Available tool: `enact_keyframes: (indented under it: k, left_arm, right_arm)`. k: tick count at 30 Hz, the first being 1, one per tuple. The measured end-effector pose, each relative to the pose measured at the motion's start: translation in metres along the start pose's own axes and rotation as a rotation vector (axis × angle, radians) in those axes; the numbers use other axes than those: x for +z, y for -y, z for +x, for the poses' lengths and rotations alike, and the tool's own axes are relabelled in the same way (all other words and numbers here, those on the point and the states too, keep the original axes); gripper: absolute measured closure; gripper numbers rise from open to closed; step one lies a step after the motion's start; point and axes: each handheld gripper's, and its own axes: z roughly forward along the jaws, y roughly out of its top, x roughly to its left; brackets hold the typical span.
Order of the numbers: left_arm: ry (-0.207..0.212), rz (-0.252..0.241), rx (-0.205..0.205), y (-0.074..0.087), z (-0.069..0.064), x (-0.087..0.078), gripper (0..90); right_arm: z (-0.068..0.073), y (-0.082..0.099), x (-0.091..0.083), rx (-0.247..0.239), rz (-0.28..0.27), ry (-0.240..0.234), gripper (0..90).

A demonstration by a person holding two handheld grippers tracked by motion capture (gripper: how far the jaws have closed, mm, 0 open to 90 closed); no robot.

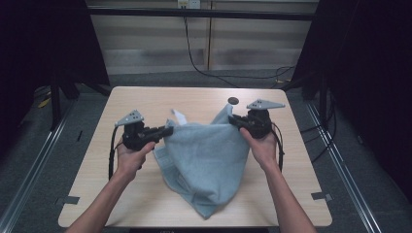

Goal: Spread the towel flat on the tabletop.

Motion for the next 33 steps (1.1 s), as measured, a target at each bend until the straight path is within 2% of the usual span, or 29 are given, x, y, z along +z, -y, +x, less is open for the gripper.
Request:
enact_keyframes:
  k: [1,2,6,9,10,11,12,14,16,17,18,20,21,22,23,24,25,26,28,30,31,33]
  left_arm:
    - [-0.002,-0.021,0.0,-0.01,0.0,-0.002,82.0]
    - [-0.013,-0.043,0.008,-0.02,0.0,-0.005,82.0]
    - [-0.058,-0.108,0.045,-0.058,-0.005,-0.014,82.0]
    - [-0.059,-0.18,0.068,-0.082,-0.01,-0.025,82.0]
    - [-0.059,-0.198,0.078,-0.087,-0.014,-0.029,82.0]
    - [-0.066,-0.203,0.102,-0.09,-0.019,-0.032,82.0]
    - [-0.067,-0.201,0.128,-0.089,-0.024,-0.035,82.0]
    - [-0.057,-0.19,0.155,-0.081,-0.03,-0.039,82.0]
    - [-0.039,-0.171,0.152,-0.064,-0.033,-0.039,82.0]
    - [-0.037,-0.16,0.148,-0.053,-0.035,-0.038,82.0]
    - [-0.036,-0.14,0.153,-0.042,-0.036,-0.037,82.0]
    - [-0.02,-0.094,0.138,-0.018,-0.039,-0.034,82.0]
    - [-0.001,-0.059,0.14,-0.005,-0.041,-0.033,82.0]
    - [0.002,-0.022,0.156,0.007,-0.043,-0.032,81.9]
    - [0.007,-0.004,0.148,0.02,-0.044,-0.032,81.9]
    - [0.038,0.02,0.116,0.032,-0.044,-0.031,81.9]
    - [0.042,0.052,0.11,0.044,-0.044,-0.031,81.9]
    - [0.035,0.084,0.108,0.054,-0.045,-0.032,81.8]
    - [0.06,0.132,0.072,0.073,-0.045,-0.035,81.3]
    - [0.075,0.175,0.061,0.09,-0.047,-0.039,80.3]
    - [0.083,0.191,0.05,0.096,-0.048,-0.041,79.0]
    - [0.096,0.212,0.029,0.105,-0.05,-0.045,77.4]
  right_arm:
    - [-0.001,-0.017,-0.003,-0.002,-0.032,0.007,83.7]
    - [-0.001,-0.017,-0.003,-0.002,-0.032,0.007,83.7]
    - [0.0,-0.054,-0.011,-0.011,-0.106,0.018,83.7]
    - [0.004,-0.081,-0.023,-0.019,-0.186,0.03,83.6]
    - [0.007,-0.089,-0.028,-0.021,-0.216,0.033,83.5]
    - [0.012,-0.097,-0.039,-0.019,-0.276,0.035,83.3]
    - [0.012,-0.097,-0.039,-0.019,-0.276,0.035,83.3]
    - [0.015,-0.094,-0.045,-0.026,-0.287,0.038,82.5]
    - [0.017,-0.08,-0.048,-0.025,-0.27,0.03,82.4]
    - [0.018,-0.06,-0.048,-0.013,-0.244,0.019,82.0]
    - [0.018,-0.06,-0.048,-0.013,-0.244,0.019,82.0]
    - [0.019,-0.032,-0.049,0.027,-0.219,-0.004,81.7]
    - [0.021,-0.017,-0.049,0.034,-0.193,-0.013,81.3]
    - [0.023,-0.002,-0.051,0.02,-0.169,-0.003,81.0]
    - [0.026,0.014,-0.052,0.019,-0.145,0.003,81.1]
    - [0.03,0.046,-0.056,0.041,-0.081,0.008,79.8]
    - [0.03,0.046,-0.056,0.041,-0.081,0.008,79.8]
    - [0.031,0.061,-0.059,0.048,-0.053,0.006,80.2]
    - [0.033,0.09,-0.068,0.059,0.003,0.007,79.4]
    - [0.033,0.116,-0.078,0.085,0.044,0.011,78.7]
    - [0.031,0.135,-0.089,0.12,0.059,0.014,78.5]
    - [0.029,0.142,-0.093,0.134,0.062,0.02,78.5]
